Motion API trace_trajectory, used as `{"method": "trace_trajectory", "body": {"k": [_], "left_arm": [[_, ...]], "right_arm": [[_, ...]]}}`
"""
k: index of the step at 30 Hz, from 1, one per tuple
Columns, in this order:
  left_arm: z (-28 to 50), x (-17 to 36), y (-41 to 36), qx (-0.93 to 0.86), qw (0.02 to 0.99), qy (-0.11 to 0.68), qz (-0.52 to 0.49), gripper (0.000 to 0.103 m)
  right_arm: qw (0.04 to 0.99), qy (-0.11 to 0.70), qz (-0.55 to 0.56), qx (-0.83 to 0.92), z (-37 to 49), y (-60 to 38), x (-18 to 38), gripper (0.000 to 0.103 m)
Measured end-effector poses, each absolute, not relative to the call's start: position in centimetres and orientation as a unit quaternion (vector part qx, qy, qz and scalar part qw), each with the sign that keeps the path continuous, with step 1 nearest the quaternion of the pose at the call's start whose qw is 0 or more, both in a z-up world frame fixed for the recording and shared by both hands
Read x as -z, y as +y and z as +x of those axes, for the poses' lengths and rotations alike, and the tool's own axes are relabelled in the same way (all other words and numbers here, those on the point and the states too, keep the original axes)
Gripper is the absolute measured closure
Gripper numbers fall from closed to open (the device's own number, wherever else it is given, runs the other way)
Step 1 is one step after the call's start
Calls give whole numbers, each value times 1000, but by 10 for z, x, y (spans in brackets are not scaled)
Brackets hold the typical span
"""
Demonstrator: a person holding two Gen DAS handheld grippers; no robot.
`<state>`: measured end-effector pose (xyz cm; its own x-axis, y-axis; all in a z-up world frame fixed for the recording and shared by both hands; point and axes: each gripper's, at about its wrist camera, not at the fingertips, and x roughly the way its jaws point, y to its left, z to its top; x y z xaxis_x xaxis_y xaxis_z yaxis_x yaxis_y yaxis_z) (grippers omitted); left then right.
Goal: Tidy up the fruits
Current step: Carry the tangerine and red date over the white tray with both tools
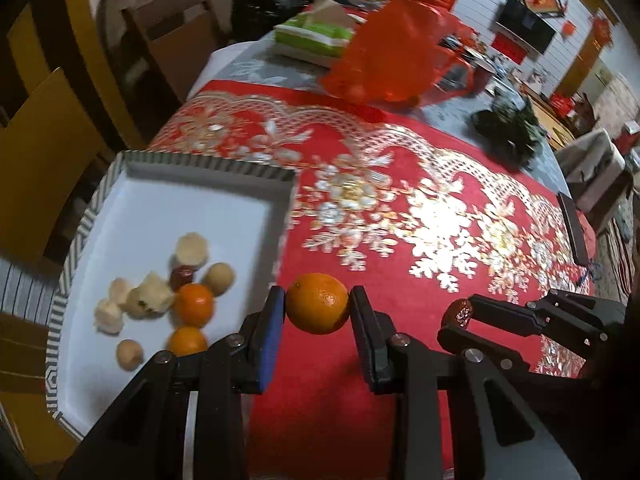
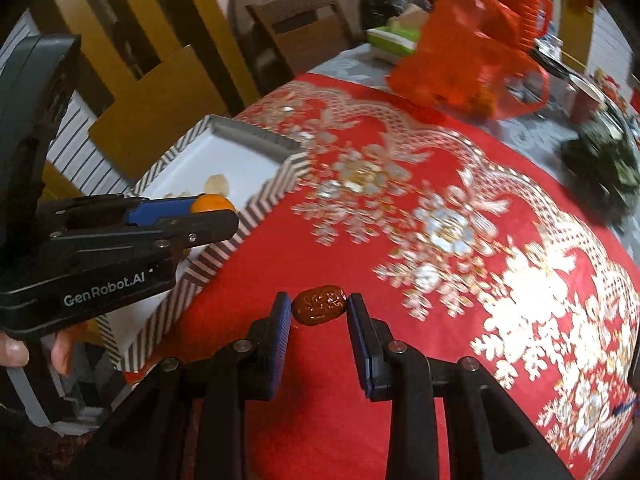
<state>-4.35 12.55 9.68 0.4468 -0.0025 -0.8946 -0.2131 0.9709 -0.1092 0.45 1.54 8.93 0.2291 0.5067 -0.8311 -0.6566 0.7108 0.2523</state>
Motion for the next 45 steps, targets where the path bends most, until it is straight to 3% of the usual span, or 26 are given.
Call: {"method": "trace_trajectory", "body": {"k": [24,45], "left_arm": [[-111,-83,248,-167,818,524,-167,71],[-125,-53,274,-180,799,543,-185,71]], "right_arm": [[725,489,-127,-468,-28,132,-84,71],[666,520,-188,-501,-54,208,-31,71]]}}
